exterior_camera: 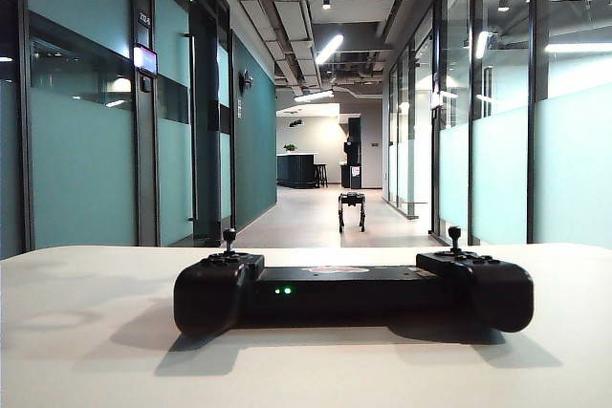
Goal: Push the left joystick on the remote control sitting on the white table forward to make the robot dog walk in a straight line until it approaches the door.
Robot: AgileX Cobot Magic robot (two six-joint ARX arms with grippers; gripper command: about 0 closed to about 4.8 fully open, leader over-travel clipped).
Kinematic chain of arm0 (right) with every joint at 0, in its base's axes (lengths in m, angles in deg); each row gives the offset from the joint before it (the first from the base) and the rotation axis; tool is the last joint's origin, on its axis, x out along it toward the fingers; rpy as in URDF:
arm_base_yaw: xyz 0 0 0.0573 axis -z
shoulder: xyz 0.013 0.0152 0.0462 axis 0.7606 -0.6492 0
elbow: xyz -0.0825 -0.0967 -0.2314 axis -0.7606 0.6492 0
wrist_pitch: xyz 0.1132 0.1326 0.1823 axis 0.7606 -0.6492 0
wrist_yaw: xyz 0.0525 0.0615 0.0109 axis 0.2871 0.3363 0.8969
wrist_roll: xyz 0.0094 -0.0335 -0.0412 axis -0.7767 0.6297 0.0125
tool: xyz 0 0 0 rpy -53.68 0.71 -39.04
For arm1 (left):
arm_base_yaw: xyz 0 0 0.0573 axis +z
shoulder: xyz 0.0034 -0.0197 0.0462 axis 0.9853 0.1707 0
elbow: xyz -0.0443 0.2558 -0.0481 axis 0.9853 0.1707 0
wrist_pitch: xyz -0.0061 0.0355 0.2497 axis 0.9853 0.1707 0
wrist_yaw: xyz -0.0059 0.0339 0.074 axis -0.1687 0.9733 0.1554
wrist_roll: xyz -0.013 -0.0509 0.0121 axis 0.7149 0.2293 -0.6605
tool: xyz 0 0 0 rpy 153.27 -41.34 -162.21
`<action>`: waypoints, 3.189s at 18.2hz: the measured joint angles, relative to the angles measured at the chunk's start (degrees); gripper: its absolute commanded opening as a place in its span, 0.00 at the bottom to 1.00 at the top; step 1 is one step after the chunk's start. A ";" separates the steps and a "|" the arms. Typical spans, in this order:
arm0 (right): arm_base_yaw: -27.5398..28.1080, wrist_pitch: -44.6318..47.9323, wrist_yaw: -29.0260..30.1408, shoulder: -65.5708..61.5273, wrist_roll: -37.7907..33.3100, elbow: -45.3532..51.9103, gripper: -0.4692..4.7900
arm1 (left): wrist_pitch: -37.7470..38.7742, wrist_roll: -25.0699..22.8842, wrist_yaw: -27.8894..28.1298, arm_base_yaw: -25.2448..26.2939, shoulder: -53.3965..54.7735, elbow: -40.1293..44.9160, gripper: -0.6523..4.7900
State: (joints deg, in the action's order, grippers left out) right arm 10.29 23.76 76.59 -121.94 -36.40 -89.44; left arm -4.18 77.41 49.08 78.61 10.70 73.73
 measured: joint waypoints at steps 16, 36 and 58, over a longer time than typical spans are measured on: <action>0.00 0.00 0.00 0.00 0.00 0.00 0.08 | 0.61 -2.56 -0.20 0.00 0.00 0.00 0.11; 1.92 1.33 -2.19 1.75 1.51 1.33 0.08 | 0.59 -2.56 -0.15 0.00 0.00 0.00 0.11; 29.33 30.27 4.59 44.06 20.98 47.76 0.08 | 0.61 -2.58 -0.17 0.00 0.00 0.02 0.11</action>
State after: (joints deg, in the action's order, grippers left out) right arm 39.63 54.04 81.18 -77.88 -15.42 -41.68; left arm -3.57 74.84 48.90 78.61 10.70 73.75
